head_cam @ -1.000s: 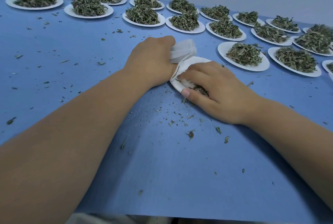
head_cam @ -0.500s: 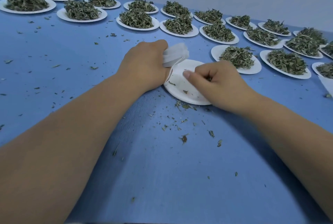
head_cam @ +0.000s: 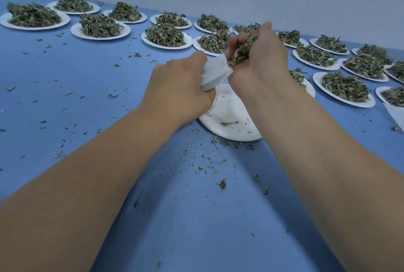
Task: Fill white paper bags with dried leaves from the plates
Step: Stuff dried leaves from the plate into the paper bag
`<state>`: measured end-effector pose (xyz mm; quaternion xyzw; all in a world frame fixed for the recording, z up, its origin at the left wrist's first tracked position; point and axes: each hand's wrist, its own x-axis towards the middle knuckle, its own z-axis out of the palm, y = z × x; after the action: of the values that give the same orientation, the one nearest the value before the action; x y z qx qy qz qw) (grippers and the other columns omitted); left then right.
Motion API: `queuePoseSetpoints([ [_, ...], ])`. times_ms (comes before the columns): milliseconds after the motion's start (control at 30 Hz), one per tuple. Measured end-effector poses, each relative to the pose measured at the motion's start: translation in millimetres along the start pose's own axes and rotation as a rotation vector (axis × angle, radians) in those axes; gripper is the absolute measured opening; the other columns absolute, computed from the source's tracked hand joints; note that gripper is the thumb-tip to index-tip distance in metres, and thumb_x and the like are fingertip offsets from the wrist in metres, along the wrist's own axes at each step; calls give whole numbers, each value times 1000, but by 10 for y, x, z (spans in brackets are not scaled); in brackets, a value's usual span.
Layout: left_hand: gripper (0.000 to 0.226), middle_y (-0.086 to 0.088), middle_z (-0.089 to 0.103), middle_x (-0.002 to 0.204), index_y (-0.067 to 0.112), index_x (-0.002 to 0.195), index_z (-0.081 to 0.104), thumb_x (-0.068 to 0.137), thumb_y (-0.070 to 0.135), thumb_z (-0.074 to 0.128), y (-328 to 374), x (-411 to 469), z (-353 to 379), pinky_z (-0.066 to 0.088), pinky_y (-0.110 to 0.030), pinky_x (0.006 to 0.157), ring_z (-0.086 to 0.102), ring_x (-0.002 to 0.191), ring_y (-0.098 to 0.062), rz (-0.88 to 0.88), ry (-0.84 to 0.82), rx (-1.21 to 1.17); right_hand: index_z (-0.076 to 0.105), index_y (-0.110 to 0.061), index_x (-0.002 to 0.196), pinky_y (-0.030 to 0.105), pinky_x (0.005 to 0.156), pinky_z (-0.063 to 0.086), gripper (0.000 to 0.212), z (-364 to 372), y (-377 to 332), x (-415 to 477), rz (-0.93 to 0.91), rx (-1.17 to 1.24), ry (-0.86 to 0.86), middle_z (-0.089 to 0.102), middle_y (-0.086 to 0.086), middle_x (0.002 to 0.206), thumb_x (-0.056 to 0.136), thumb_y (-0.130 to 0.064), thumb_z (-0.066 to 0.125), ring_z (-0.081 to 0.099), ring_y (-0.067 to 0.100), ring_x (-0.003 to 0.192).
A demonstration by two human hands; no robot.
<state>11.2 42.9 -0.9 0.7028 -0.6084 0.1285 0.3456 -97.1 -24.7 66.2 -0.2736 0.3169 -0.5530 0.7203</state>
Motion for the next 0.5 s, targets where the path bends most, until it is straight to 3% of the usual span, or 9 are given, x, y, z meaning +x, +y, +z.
queuePoseSetpoints([
  [200,26,10,40,67,21,92,44,80,36,62,2,-4,0,22,-34,54,43,67,-28,-11,26,-10,45,-15,73,19,47,40,46,30,96,-92,-29,-175,4,58,-2,50,109,-42,38,54,20,60],
  [367,28,8,44,69,22,91,44,82,40,63,8,0,0,28,-33,53,48,68,-29,-68,32,-74,51,-17,69,24,54,42,48,-14,164,-167,-97,-380,13,63,-2,62,109,-40,39,53,13,50],
  [500,26,7,48,72,22,89,44,81,39,63,24,-11,-6,31,-29,50,49,69,-26,-108,25,-128,47,-17,68,26,58,41,46,-49,179,-209,-187,-494,22,53,0,68,109,-37,39,45,9,44],
])
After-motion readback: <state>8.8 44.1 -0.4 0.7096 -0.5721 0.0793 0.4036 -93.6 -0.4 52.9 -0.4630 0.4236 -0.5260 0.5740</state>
